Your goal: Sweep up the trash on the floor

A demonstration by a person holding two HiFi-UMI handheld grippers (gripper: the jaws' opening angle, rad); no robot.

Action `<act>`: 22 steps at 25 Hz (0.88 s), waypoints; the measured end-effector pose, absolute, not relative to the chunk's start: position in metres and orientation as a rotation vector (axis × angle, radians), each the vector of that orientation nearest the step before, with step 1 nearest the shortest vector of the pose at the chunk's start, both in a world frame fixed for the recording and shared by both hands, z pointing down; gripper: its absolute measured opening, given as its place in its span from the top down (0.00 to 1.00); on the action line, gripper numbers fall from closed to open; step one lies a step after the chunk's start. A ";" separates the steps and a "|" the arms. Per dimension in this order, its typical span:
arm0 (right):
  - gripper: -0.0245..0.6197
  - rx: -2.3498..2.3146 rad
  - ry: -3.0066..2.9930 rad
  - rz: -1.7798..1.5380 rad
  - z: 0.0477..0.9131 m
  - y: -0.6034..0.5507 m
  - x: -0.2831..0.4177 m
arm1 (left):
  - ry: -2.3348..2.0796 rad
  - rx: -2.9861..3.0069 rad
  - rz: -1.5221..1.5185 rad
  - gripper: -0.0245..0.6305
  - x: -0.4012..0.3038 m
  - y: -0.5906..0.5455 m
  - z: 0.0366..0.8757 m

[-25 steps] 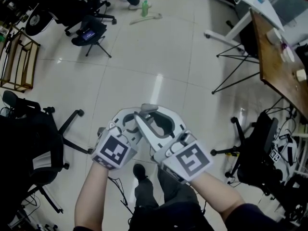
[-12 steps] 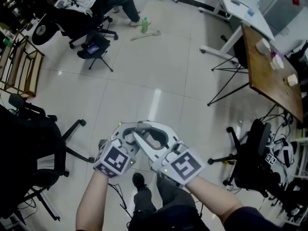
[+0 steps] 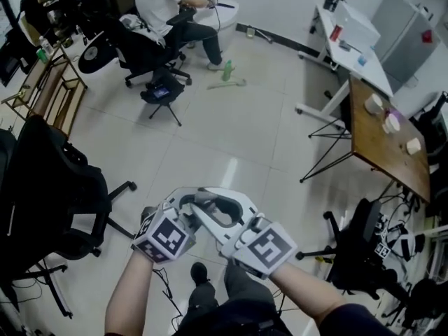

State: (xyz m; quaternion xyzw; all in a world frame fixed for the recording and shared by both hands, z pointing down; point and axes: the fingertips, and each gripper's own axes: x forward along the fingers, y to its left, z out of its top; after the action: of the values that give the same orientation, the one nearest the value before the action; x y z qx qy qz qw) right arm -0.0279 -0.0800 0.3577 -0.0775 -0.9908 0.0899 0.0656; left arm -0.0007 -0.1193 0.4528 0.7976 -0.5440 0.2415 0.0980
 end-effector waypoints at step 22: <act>0.78 -1.171 -2.870 0.205 0.273 -0.040 -0.080 | -2.207 1.869 0.677 0.88 -0.087 -0.086 0.367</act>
State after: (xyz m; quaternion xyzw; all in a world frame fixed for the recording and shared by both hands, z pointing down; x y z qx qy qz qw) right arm -0.0799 -0.0402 0.2730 -0.3768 -0.9238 0.0661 0.0177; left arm -0.0867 -0.0863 0.3666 0.6270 -0.7402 0.2272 0.0857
